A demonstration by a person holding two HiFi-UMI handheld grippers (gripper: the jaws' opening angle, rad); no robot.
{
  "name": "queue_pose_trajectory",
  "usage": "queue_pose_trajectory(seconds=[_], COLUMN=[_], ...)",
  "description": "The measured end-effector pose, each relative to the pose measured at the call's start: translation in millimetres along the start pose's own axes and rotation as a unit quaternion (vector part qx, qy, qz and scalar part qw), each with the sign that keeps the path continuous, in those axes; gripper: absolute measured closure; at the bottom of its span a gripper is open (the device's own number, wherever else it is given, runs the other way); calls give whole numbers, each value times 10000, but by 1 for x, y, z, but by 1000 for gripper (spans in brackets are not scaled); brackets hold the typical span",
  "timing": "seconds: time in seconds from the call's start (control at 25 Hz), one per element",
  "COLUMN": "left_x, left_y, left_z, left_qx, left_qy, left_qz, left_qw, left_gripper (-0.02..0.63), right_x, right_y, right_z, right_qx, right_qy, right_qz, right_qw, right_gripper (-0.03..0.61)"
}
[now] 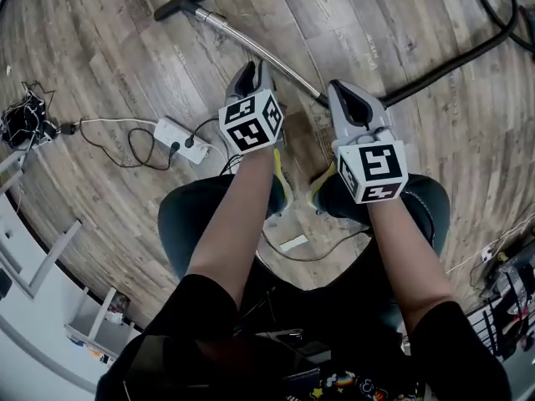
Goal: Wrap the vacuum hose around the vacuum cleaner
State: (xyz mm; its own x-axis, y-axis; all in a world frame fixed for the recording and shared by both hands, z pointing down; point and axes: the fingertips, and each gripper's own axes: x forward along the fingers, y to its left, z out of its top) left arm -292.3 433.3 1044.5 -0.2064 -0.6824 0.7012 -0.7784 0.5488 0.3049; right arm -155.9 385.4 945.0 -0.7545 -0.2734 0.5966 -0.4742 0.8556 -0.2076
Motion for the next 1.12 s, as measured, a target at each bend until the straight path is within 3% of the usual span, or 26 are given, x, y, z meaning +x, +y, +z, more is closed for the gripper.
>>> queue_pose_trajectory(seconds=[0.12,0.24,0.52,0.76,1.12], left_x=[49,96,166,197,214], left_y=[31,61,96,112,118], left_z=[-47,-90,-126,-124,-133], left_qx=[-512,-1365,-2516,-2941,-3011], left_qy=[429,719,807,778,961], left_qz=[267,526,663,934,1200], left_qw=[9974,9866,9622,9480,9411], left_gripper=[482,444,421,423,437], right_x=[38,66,97,108,97], right_y=[-12,-24,-36,-44,-51], right_z=[-32,-55,-82,-86,-100], right_qx=[-74,-119,-107,-106,-26], right_qy=[89,145,107,66,150], right_qz=[8,-52,-131,-265,-417], right_qw=[9999,9998,9998,9996,9990], right_gripper=[552,552,552,552,552])
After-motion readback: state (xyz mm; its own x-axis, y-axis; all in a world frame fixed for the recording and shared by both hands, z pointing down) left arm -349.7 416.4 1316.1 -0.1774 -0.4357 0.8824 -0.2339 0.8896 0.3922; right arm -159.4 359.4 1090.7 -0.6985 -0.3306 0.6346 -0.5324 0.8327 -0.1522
